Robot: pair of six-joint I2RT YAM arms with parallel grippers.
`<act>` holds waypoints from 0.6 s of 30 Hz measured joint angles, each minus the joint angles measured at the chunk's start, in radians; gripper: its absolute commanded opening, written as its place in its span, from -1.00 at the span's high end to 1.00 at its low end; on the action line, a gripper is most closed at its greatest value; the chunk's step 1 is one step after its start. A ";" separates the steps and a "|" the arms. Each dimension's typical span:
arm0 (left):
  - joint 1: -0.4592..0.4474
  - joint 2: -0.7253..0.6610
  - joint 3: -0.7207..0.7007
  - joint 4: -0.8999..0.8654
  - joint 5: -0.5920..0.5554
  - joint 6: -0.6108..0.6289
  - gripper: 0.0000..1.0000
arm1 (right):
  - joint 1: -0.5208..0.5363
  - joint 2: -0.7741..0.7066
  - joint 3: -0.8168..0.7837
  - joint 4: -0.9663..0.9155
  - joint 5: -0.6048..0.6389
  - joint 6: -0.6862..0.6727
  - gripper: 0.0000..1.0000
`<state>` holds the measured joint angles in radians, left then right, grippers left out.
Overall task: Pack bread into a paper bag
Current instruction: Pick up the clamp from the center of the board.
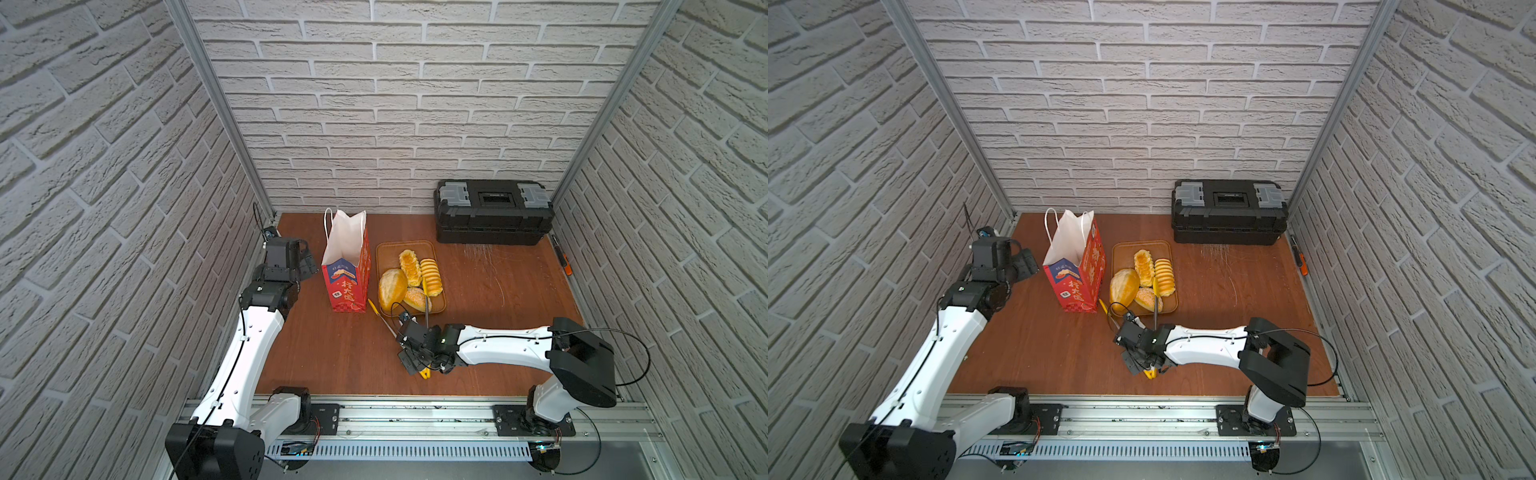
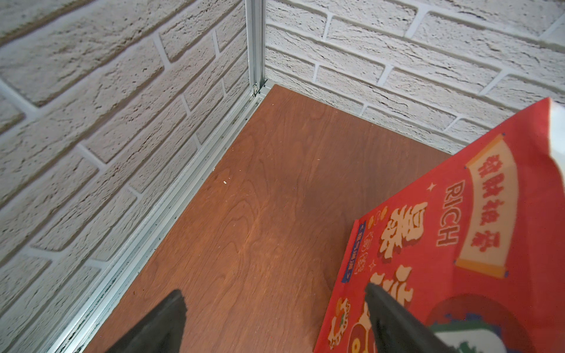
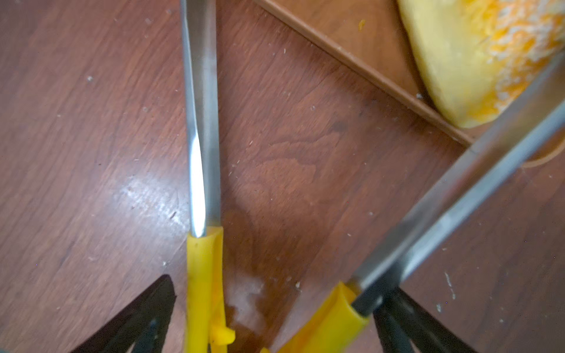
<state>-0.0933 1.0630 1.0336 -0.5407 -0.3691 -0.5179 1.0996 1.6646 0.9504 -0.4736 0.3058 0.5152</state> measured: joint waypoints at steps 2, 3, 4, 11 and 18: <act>0.000 -0.001 -0.003 0.000 0.000 0.000 -0.88 | 0.006 0.027 0.026 -0.013 0.011 0.000 -1.00; 0.000 -0.001 -0.005 0.000 0.000 0.000 -0.89 | 0.010 0.036 0.037 -0.016 0.013 0.000 -1.00; 0.000 -0.002 -0.007 0.000 0.000 0.000 -0.88 | 0.014 0.043 0.046 -0.017 0.015 0.000 -1.00; 0.000 -0.002 -0.011 -0.001 0.000 0.000 -0.89 | 0.021 0.097 0.068 -0.016 0.058 0.024 -0.99; 0.000 -0.002 -0.014 0.000 0.000 0.000 -0.89 | 0.014 0.111 0.068 0.018 0.080 0.080 -0.81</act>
<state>-0.0933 1.0611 1.0199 -0.5411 -0.3691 -0.5175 1.1133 1.7756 1.0187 -0.4557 0.3855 0.5949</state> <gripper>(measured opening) 0.942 0.939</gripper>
